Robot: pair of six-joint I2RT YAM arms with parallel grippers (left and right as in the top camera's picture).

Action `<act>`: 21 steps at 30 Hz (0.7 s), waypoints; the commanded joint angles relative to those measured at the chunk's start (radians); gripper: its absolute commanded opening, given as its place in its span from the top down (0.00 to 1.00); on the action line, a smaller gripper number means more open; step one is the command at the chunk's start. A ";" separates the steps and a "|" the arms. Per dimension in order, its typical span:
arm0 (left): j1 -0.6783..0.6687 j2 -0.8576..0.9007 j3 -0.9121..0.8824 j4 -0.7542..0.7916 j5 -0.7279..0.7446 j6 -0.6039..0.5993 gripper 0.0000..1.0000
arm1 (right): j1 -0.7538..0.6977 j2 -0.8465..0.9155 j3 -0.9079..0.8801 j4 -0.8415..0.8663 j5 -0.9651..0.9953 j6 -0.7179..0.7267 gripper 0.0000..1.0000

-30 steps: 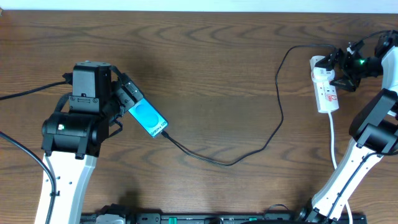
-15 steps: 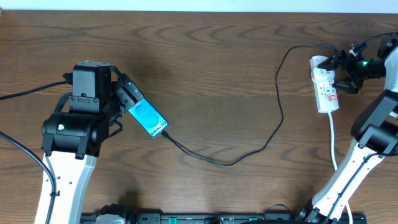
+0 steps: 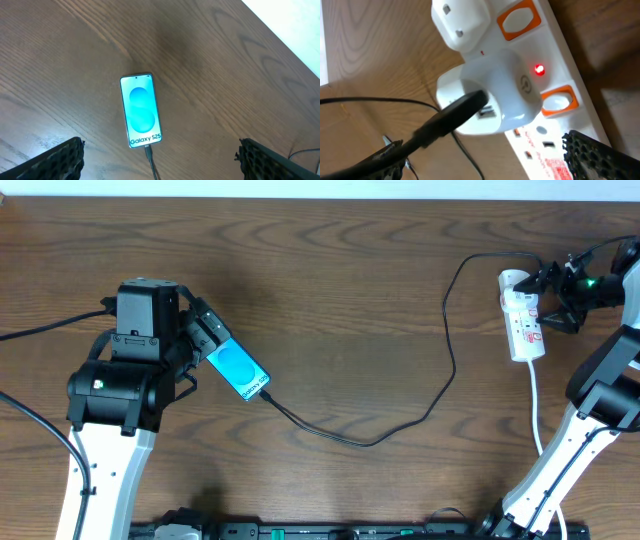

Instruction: Plug charger to phone and switch on socket

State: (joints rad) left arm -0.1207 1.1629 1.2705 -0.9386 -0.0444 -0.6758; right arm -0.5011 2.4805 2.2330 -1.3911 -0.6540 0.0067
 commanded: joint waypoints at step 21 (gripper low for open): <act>0.000 -0.007 0.026 -0.002 -0.021 0.014 0.02 | -0.017 -0.144 0.503 -0.307 0.114 -0.037 0.01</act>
State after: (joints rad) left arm -0.1207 1.1629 1.2705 -0.9382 -0.0444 -0.6758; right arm -0.5133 2.4382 2.7098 -1.6951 -0.5541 -0.0151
